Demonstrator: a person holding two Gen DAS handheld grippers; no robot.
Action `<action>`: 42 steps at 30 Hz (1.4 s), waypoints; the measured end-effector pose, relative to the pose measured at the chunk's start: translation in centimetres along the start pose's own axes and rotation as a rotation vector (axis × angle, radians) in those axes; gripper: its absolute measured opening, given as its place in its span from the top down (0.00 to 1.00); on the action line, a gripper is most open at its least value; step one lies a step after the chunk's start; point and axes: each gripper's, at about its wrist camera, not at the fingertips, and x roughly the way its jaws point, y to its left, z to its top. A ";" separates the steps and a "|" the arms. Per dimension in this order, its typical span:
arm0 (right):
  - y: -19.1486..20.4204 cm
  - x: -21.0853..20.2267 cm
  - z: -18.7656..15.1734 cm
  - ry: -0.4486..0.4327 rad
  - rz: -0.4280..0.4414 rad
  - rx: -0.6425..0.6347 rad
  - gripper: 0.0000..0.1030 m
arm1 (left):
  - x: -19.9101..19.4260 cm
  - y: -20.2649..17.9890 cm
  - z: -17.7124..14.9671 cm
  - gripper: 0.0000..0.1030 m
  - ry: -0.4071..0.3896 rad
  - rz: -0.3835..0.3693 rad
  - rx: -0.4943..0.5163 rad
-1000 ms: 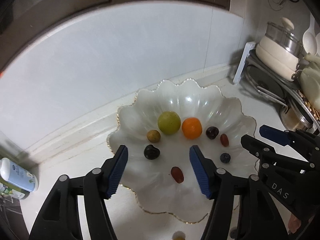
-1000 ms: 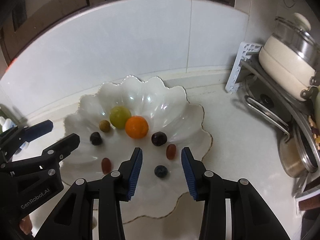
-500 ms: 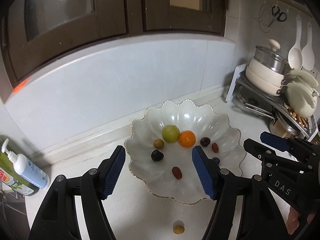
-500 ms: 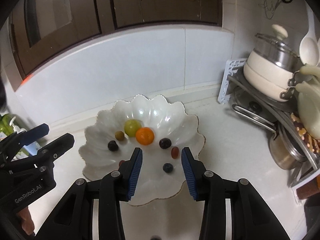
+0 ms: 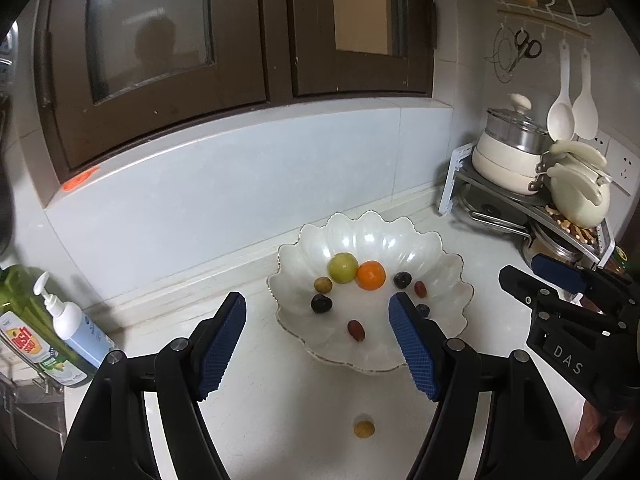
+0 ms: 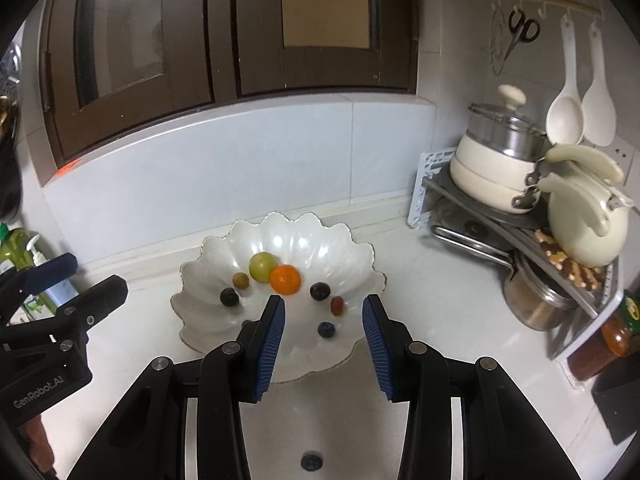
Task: Organize fruits
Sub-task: 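Withdraw both open tools toward the remaining yellow-brown fruit and blueberry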
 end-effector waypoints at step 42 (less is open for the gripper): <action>1.4 -4.2 -10.2 0.021 -0.027 0.015 0.60 | -2.6 -0.9 -10.4 0.29 0.055 -0.056 0.073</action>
